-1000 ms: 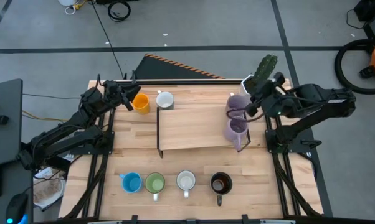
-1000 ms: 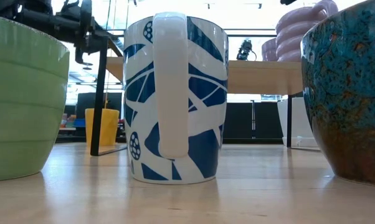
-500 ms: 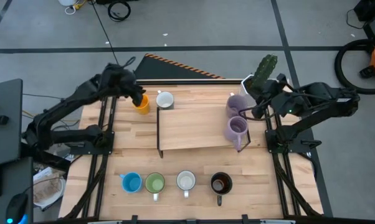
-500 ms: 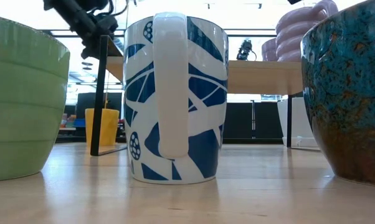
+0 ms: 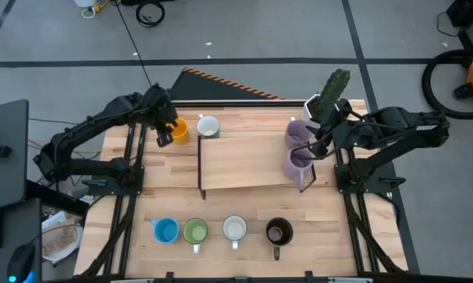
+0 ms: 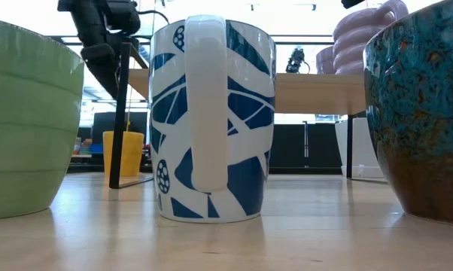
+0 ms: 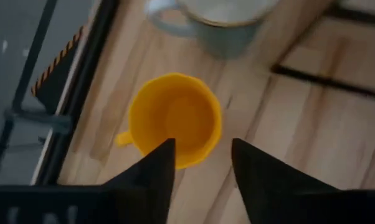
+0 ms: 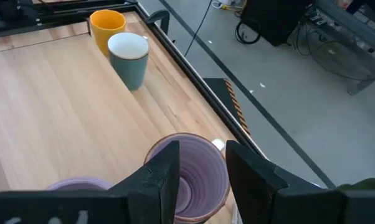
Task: Place coffee mugs
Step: Put the yellow mug on the shelf
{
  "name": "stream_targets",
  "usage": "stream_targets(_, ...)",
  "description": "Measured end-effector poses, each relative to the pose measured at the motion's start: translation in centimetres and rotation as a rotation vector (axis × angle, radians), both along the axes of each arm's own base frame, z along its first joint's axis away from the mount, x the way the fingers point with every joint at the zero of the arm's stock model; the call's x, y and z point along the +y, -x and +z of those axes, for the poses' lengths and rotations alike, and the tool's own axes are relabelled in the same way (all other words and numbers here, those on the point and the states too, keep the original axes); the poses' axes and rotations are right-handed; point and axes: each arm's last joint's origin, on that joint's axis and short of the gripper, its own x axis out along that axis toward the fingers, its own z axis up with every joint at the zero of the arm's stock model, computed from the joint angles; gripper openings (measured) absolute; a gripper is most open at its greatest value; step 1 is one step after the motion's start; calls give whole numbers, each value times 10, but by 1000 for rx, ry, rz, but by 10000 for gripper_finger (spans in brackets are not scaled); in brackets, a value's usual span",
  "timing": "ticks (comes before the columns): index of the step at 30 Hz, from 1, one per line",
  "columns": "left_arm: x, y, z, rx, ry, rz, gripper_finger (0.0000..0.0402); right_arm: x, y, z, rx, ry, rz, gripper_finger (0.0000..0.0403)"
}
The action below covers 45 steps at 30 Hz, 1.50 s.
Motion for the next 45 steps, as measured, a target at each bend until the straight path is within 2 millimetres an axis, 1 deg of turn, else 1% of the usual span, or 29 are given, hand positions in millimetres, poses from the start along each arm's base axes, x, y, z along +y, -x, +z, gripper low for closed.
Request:
stream_targets(2, -3, -5, -5, 22, -13, -72, 198, 0, 0, 0, 0, -1, -1, 135)
stream_targets(4, -6, -9, -15, 55, -15, -139, 217, 0, 0, 0, -1, -2, -1, 135)
stream_targets(7, -11, -10, -34, 124, -25, -233, 231, 0, 0, 0, 0, -2, -2, 135)
stream_targets(11, -16, -12, -55, 199, -104, -257, 229, 0, 0, 0, 2, 0, 0, 135)
stream_targets(15, -17, -15, -64, 236, -199, -252, 220, 0, 0, 0, 3, 2, 1, 135)
stream_targets(17, -19, -16, -68, 219, -200, -267, 218, 0, 0, 0, 3, 2, 2, 135)
stream_targets(20, -23, -15, -78, 201, -154, -301, 217, 0, 0, 0, -2, -3, -3, 135)
stream_targets(23, -24, -14, -86, 192, -155, -286, 215, 0, -1, 0, -5, -4, -3, 135)
stream_targets(26, -24, -14, -90, 186, -158, -264, 198, 0, -1, 1, -15, -6, -2, 135)
stream_targets(29, -24, -13, -91, 190, -157, -262, 165, 1, -2, 1, -18, 1, 6, 135)
stream_targets(34, -25, -12, -92, 207, -158, -283, 97, 1, -3, 2, -28, 0, 8, 135)
stream_targets(37, -27, -12, -92, 243, -165, -334, 38, 1, -3, 2, -28, 0, 8, 135)
stream_targets(38, -29, -11, -93, 267, -176, -340, 25, 1, -3, 2, -28, 0, 8, 135)
stream_targets(41, -32, -13, -85, 325, -219, -364, 24, 1, -3, 2, -28, 0, 8, 135)
stream_targets(43, -35, -16, -75, 360, -285, -393, 24, 1, -3, 2, -28, 0, 8, 135)
stream_targets(45, -41, -19, -62, 410, -392, -423, 24, 1, -3, 2, -28, 0, 8, 135)
